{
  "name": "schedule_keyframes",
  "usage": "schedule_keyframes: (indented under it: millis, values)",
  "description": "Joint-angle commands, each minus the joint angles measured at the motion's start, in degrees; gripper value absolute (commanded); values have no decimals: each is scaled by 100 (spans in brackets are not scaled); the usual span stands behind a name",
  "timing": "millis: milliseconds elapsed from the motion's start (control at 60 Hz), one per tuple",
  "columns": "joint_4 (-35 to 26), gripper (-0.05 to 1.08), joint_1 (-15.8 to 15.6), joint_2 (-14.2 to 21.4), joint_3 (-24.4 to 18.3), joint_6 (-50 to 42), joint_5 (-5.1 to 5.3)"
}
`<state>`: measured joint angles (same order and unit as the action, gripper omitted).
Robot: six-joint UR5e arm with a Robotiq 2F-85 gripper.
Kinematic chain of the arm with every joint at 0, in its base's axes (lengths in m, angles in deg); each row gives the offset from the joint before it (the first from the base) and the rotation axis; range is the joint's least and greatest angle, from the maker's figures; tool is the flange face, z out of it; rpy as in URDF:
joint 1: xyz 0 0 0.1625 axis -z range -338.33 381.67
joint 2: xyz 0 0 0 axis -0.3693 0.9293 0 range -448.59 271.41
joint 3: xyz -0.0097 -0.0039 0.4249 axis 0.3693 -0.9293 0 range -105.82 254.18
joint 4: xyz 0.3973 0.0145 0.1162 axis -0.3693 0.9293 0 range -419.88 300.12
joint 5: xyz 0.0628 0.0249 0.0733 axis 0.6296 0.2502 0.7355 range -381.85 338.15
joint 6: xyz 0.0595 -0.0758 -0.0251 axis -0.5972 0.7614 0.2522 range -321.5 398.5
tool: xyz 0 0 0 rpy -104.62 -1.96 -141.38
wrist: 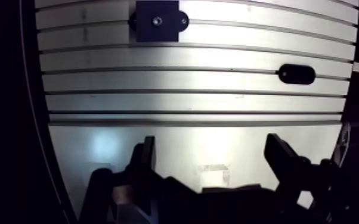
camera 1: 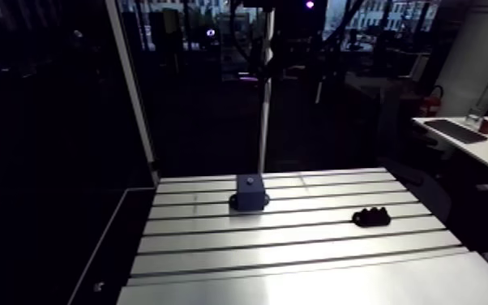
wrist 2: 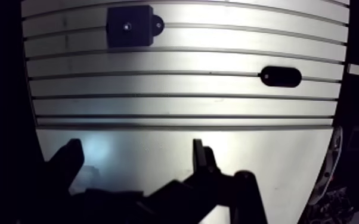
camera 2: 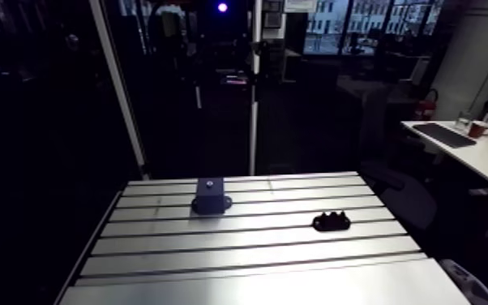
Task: Pick up the M10 bolt and insert it into the hole until fully seated.
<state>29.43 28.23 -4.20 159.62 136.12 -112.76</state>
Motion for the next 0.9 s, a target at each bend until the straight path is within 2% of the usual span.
schedule_keyframes:
  millis: [17,167,500,900]
  values:
    - [115,0,4,126,99,31,7]
    - [117,0,-4,126,66,51,33]
    - [57,1,-14,117,-125,51,16]
    - [64,1,-23,117,-93,53,25]
